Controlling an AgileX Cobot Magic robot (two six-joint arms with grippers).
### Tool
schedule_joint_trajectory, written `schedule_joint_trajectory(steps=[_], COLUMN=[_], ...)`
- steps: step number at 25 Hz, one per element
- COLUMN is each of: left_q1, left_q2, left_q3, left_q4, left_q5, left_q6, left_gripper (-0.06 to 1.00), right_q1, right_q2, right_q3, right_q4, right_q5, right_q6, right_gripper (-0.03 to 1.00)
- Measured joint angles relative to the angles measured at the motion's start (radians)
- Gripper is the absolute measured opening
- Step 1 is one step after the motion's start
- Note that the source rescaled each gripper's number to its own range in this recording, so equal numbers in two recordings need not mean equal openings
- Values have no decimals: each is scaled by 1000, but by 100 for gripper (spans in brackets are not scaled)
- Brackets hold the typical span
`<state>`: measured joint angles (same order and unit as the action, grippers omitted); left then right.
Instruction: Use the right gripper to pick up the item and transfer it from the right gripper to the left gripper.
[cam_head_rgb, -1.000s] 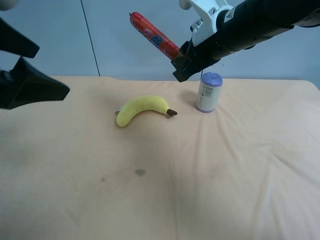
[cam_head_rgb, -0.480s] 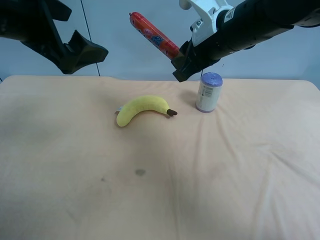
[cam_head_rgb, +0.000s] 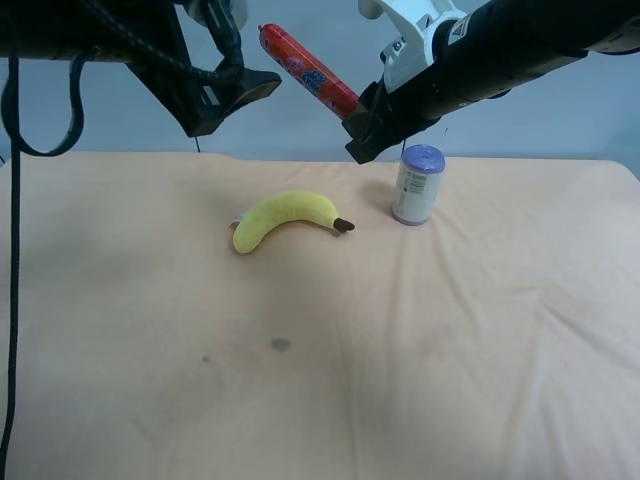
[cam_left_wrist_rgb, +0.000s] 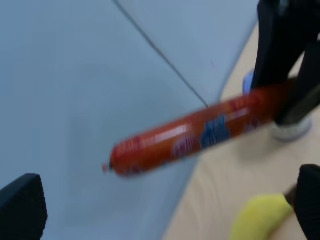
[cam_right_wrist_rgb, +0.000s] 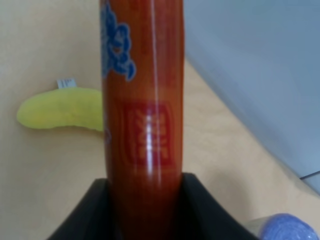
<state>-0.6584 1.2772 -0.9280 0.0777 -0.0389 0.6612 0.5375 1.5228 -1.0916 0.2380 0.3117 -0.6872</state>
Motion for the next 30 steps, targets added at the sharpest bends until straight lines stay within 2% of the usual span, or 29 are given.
schedule_joint_trajectory(steps=[7, 17, 22, 25, 30], left_q1=[-12, -12, -12, -8, 39], left_q2=[85, 170, 170, 170, 170], left_q3=[0, 0, -1, -1, -1], left_q4=[65, 72, 61, 38, 31], left_q5=[-164, -324, -321, -273, -192], left_q6=[59, 154, 163, 164, 168], left_gripper=[100, 100, 100, 100, 100], right_q1=[0, 0, 0, 0, 0], right_q2=[0, 0, 0, 0, 0], right_q3=[0, 0, 0, 0, 0], right_q4=[0, 0, 0, 0, 0], right_q5=[-1, -12, -12, -12, -12], right_q6=[0, 0, 0, 0, 0], right_gripper=[1, 1, 1, 1, 1])
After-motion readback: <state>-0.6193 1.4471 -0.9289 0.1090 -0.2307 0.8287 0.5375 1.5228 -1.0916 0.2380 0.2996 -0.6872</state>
